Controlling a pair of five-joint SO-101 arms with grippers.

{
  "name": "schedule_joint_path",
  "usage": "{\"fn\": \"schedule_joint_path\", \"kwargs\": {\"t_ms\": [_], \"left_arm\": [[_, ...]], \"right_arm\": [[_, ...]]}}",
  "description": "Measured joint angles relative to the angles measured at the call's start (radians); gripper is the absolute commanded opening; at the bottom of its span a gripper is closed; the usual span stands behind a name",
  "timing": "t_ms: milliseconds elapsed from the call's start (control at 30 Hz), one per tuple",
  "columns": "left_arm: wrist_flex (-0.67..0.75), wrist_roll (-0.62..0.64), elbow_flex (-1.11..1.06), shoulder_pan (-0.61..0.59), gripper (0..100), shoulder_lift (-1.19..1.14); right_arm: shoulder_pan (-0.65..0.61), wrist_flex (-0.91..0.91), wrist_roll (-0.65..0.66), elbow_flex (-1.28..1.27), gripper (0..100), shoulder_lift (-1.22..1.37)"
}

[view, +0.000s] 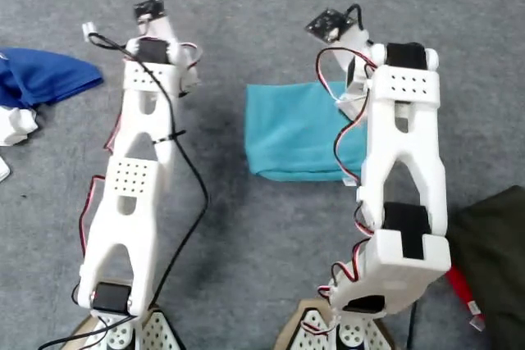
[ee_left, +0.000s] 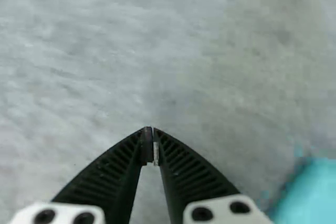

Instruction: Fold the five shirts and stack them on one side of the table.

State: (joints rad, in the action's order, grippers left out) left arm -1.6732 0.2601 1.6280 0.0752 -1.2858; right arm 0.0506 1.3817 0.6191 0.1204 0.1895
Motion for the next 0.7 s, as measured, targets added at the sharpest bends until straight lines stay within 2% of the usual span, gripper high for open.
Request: {"fn": "schedule_joint_path", "kwargs": {"t_ms": [267, 400, 500, 700], "left_arm": [[-0.058, 0.011, 0.0, 0.27, 2, 0.172], [0.02, 0.074, -0.02, 0.344, 2, 0.144], [0.124, 0.107, -0.064, 0.347, 2, 0.048], [0.195, 0.117, -0.061, 0.298, 2, -0.043]], "right_arm": [[0.037, -0.207, -0.117, 0.0, 0.5, 0.221], [0.037, -0.285, -0.132, 0.0, 0.5, 0.321], [0.046, -0.296, -0.138, 0.0, 0.5, 0.336], [0.06, -0.31, -0.121, 0.0, 0.5, 0.367]]}}
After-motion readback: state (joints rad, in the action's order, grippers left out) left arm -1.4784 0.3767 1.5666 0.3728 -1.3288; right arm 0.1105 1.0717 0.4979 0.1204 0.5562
